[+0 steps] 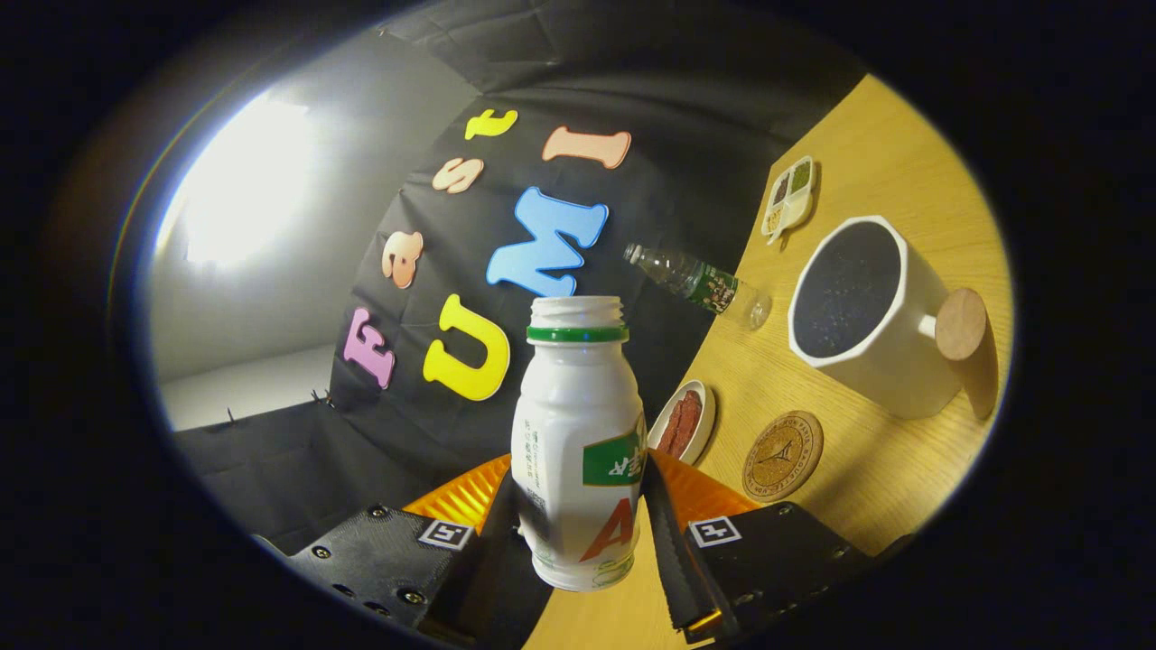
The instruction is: Take the bottle from table, then pour the juice into the cup, finally place the bottle on the coaster
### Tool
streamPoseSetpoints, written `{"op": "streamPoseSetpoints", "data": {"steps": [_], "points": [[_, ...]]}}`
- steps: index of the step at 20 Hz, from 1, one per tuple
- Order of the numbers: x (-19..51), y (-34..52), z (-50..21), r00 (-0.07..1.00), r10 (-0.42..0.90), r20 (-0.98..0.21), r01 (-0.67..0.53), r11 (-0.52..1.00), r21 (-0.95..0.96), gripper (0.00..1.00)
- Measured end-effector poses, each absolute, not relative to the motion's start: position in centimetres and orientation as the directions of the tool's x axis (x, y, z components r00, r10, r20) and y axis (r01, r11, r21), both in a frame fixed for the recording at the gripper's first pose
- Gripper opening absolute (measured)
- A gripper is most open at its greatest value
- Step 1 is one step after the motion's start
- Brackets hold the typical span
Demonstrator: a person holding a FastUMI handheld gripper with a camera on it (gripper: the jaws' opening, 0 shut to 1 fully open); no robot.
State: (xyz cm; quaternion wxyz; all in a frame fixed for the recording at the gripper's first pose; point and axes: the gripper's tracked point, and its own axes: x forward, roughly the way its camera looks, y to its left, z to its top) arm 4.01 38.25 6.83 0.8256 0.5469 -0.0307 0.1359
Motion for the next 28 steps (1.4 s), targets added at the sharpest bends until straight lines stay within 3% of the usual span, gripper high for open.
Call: {"op": "streamPoseSetpoints", "data": {"steps": [15, 28], "points": [[3.7, 35.5, 7.4, 0.964, 0.13, 0.232, -0.241, 0.058, 0.969, 0.71], [3.3, 35.1, 7.6, 0.963, 0.109, 0.245, -0.235, -0.097, 0.967, 0.71]]}}
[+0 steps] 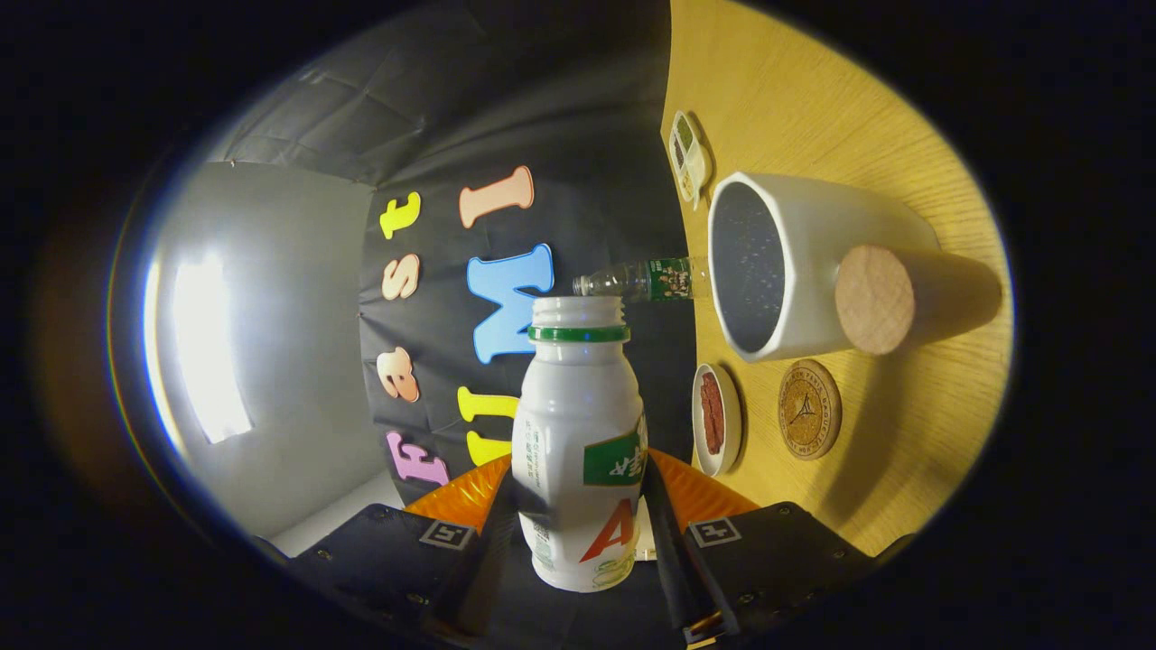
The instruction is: Take the bottle from table, then pour the juice into the cup, finally place the bottle on the coaster
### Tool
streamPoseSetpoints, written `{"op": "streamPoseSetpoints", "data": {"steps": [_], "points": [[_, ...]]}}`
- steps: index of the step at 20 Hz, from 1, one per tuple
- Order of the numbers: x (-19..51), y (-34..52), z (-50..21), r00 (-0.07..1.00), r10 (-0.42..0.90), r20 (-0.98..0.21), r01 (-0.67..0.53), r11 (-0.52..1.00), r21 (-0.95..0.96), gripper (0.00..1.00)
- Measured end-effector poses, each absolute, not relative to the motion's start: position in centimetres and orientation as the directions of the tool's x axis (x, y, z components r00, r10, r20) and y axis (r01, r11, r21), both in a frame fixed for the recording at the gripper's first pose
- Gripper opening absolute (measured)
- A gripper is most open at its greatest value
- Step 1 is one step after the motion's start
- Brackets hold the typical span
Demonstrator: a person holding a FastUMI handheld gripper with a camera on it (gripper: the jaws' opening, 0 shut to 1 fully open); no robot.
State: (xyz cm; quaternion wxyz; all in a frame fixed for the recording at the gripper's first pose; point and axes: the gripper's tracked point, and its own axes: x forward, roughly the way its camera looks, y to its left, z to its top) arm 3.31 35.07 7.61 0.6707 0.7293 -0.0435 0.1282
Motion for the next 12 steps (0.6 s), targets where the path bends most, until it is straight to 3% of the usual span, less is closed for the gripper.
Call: {"op": "streamPoseSetpoints", "data": {"steps": [12], "points": [[3.39, 35.37, 7.59, 0.962, 0.103, 0.255, -0.24, -0.137, 0.961, 0.71]]}}
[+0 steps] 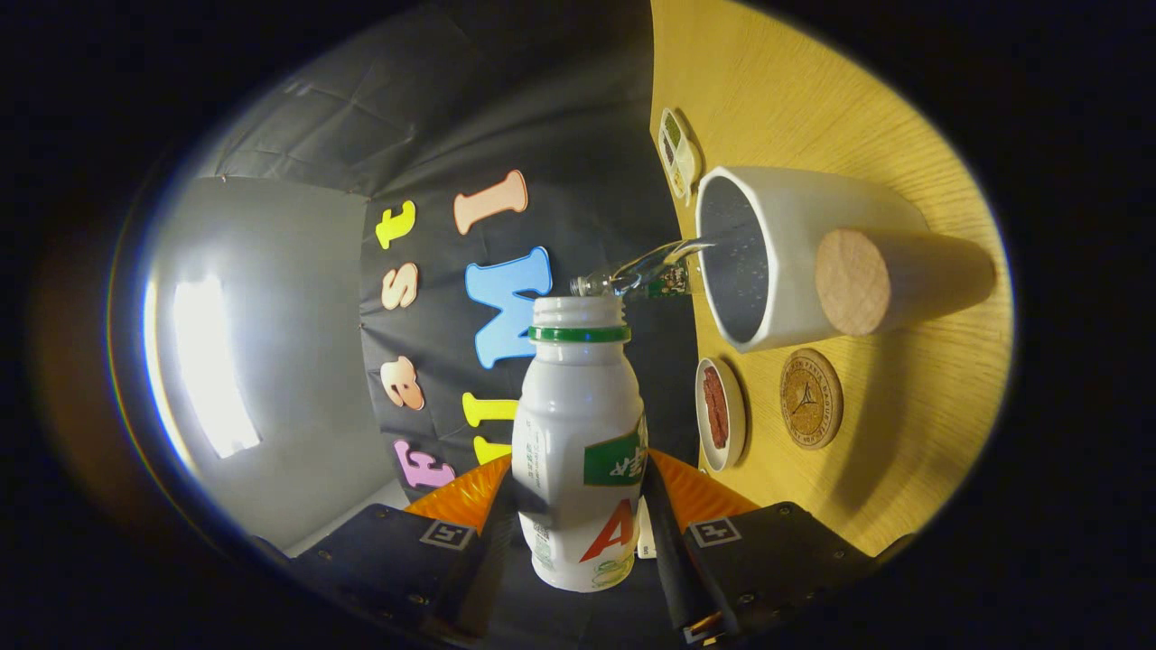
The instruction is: Take the bottle from table, then pour the juice into the cup, finally place the bottle on the coaster
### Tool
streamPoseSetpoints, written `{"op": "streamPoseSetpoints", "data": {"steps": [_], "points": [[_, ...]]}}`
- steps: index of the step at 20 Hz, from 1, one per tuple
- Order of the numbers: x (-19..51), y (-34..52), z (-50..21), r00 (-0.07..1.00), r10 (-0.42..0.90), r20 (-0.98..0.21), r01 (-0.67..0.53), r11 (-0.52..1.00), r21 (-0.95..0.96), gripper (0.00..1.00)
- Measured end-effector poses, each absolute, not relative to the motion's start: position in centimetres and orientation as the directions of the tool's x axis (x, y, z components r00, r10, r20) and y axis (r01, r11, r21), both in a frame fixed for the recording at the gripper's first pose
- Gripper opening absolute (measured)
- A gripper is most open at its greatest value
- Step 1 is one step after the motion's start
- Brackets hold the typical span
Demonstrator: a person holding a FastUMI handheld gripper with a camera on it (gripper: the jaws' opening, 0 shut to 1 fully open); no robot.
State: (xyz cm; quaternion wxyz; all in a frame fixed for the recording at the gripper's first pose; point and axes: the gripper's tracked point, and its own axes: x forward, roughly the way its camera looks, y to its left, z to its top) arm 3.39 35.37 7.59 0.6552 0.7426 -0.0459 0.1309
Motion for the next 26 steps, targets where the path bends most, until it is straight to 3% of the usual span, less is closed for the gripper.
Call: {"op": "streamPoseSetpoints", "data": {"steps": [26], "points": [[3.45, 35.9, 7.82, 0.959, 0.122, 0.257, -0.228, -0.208, 0.951, 0.71]]}}
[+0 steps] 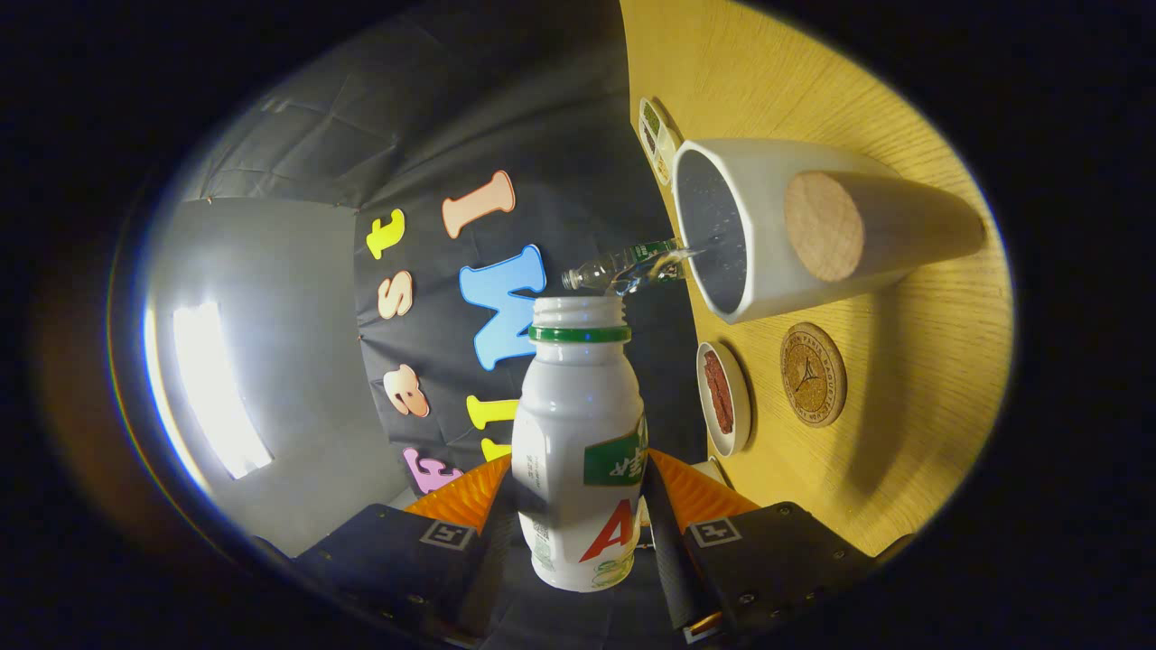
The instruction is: Take the bottle from table, then pour the juice into the cup, finally place the bottle on the coaster
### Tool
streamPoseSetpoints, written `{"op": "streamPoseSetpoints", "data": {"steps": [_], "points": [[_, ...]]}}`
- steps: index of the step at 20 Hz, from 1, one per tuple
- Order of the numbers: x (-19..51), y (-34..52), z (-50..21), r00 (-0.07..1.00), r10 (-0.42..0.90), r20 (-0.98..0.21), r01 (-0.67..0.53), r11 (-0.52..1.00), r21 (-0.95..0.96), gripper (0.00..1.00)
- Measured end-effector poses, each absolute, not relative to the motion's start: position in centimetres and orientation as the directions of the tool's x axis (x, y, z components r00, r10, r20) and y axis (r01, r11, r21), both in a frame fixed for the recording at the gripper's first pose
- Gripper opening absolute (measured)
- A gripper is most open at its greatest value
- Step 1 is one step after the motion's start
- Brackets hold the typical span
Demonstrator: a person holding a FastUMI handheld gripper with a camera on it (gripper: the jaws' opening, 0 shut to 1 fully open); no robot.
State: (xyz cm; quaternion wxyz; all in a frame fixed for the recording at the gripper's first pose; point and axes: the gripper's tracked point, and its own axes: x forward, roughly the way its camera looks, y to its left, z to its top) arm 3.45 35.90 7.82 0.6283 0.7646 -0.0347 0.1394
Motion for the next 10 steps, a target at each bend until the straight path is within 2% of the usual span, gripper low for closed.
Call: {"op": "streamPoseSetpoints", "data": {"steps": [10], "points": [[3.39, 35.9, 7.84, 0.959, 0.117, 0.257, -0.224, -0.239, 0.945, 0.71]]}}
